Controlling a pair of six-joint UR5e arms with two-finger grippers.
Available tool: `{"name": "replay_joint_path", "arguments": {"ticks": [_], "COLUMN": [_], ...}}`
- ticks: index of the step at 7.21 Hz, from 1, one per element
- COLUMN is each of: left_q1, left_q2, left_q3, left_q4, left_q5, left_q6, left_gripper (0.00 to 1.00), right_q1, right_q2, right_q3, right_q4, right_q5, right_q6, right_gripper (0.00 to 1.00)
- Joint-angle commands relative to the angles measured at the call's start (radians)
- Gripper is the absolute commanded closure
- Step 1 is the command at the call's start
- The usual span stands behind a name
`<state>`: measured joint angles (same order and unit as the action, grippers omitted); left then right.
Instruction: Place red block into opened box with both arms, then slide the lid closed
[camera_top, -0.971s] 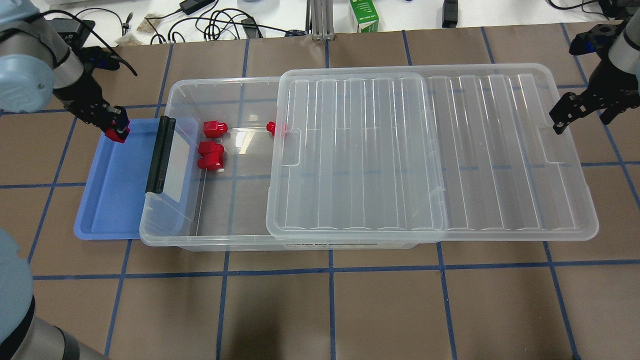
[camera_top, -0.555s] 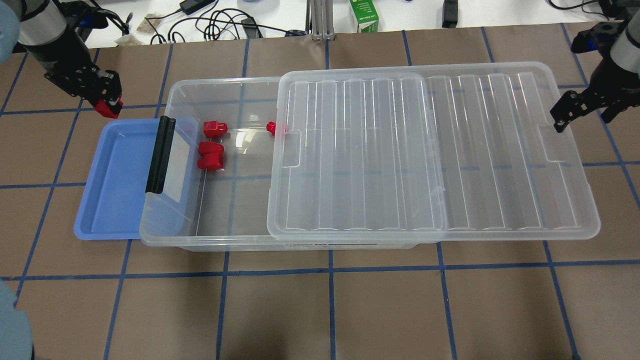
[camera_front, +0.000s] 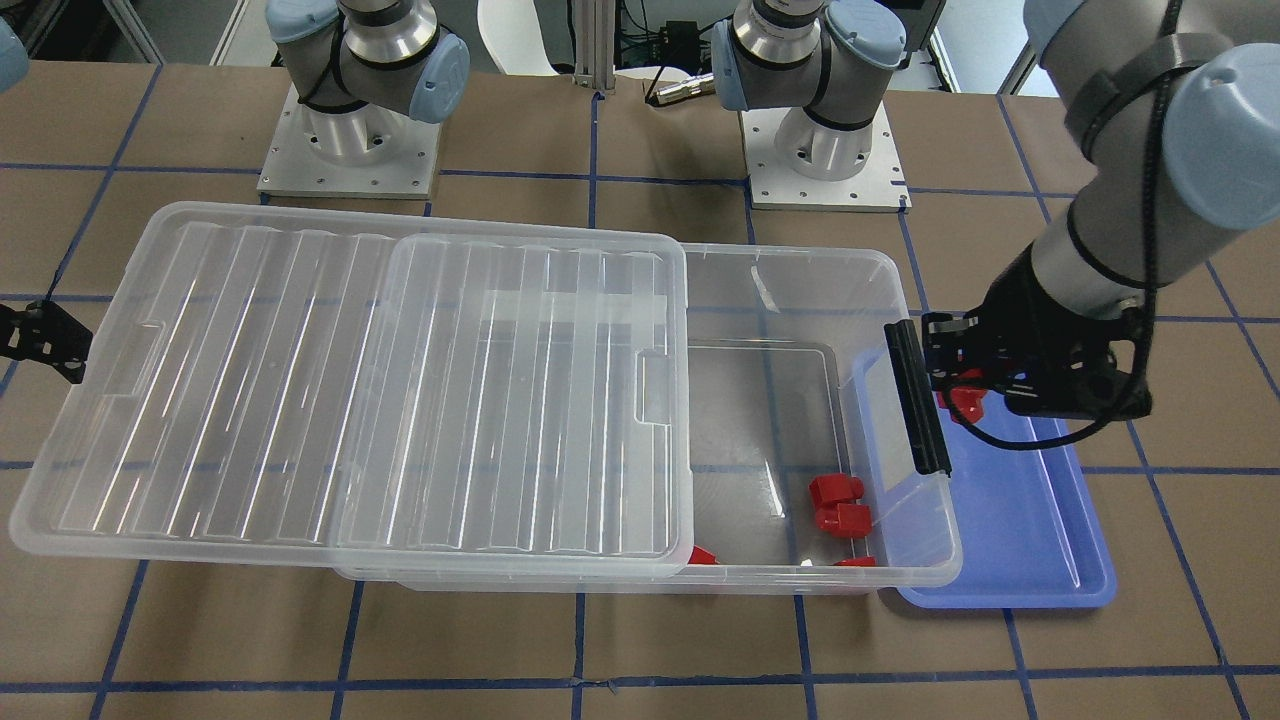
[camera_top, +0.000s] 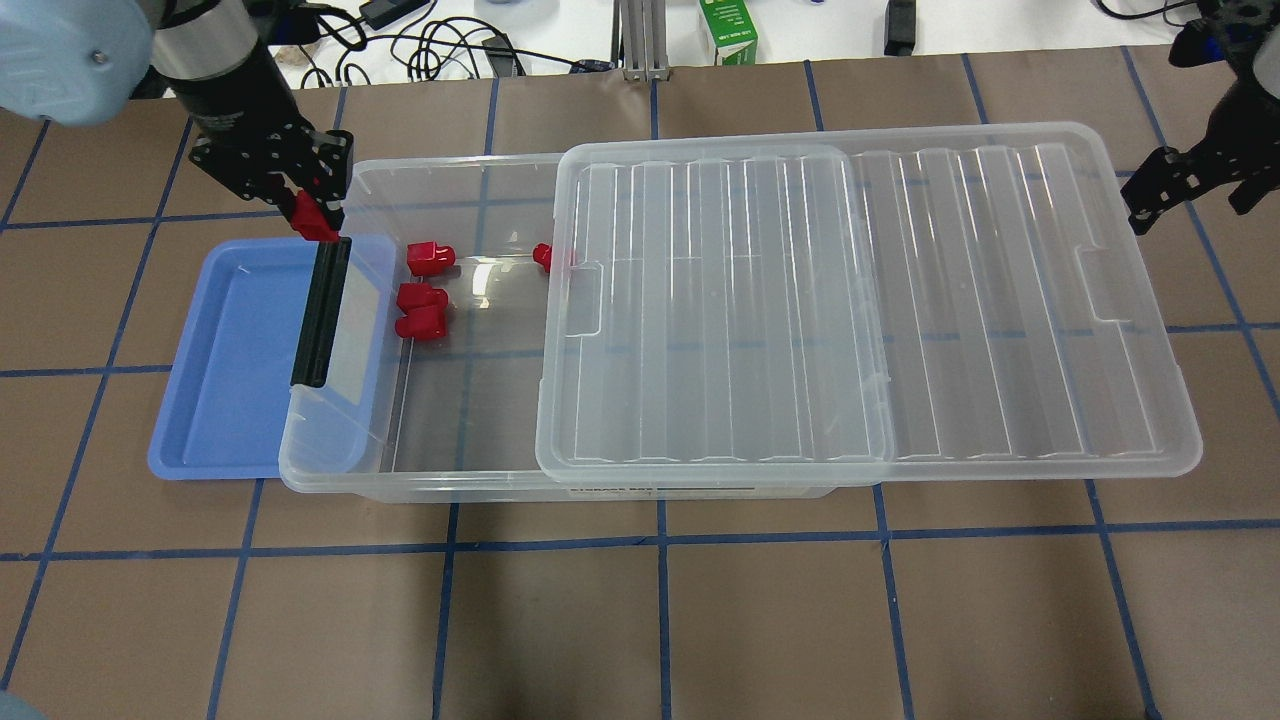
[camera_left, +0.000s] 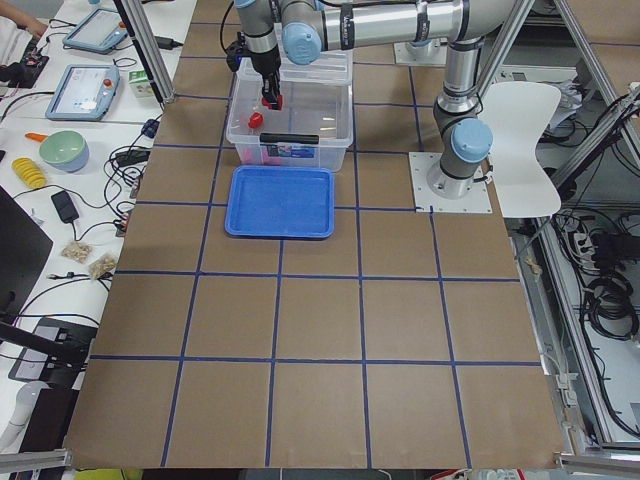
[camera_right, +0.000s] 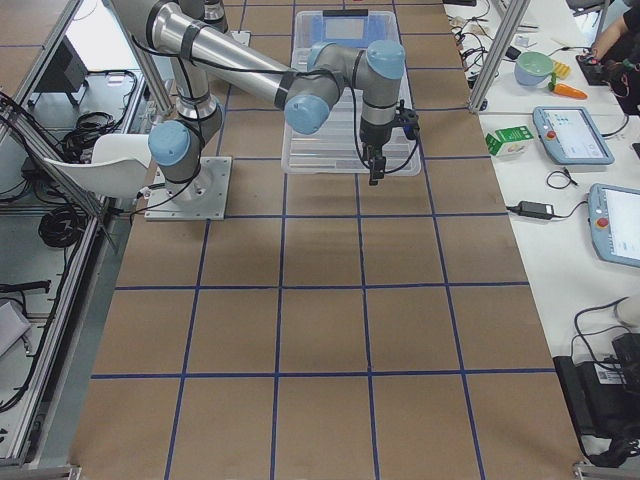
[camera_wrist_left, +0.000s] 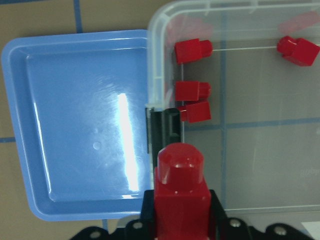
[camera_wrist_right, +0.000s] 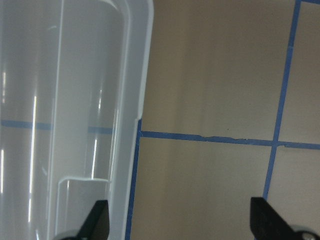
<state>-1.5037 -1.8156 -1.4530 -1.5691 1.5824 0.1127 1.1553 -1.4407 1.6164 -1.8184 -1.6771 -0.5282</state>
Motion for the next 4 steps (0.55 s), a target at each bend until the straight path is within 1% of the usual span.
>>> {"name": "replay_joint_path", "arguments": {"ticks": [1, 2, 3, 4], "left_q1": [-0.021, -0.023, -0.024, -0.033], "left_q2": [-0.008, -0.008, -0.008, -0.007], "left_q3": [-0.091, -0.149, -0.208, -0.252], "left_q4": [0.067, 0.140, 0.197, 0.221], "left_q5": [-0.039, -0.092, -0.122, -0.116], "left_q6": [-0.036, -0.044, -0.085, -0.085], "left_gripper": [1.00, 1.00, 1.00, 1.00], "right_q1": [0.003, 0.003, 0.006, 0.009], "right_q2": [-0.099, -0.168, -0.214, -0.233], "right_q3": [-0.070, -0.070, -0.064, -0.065], "right_q4": [0.164, 0.224, 0.250, 0.254], "right_q5": [0.019, 0.040, 0.053, 0.053], "right_q6": [0.007, 0.007, 0.031, 0.048], "right_gripper": [0.00, 0.00, 0.00, 0.00]}}
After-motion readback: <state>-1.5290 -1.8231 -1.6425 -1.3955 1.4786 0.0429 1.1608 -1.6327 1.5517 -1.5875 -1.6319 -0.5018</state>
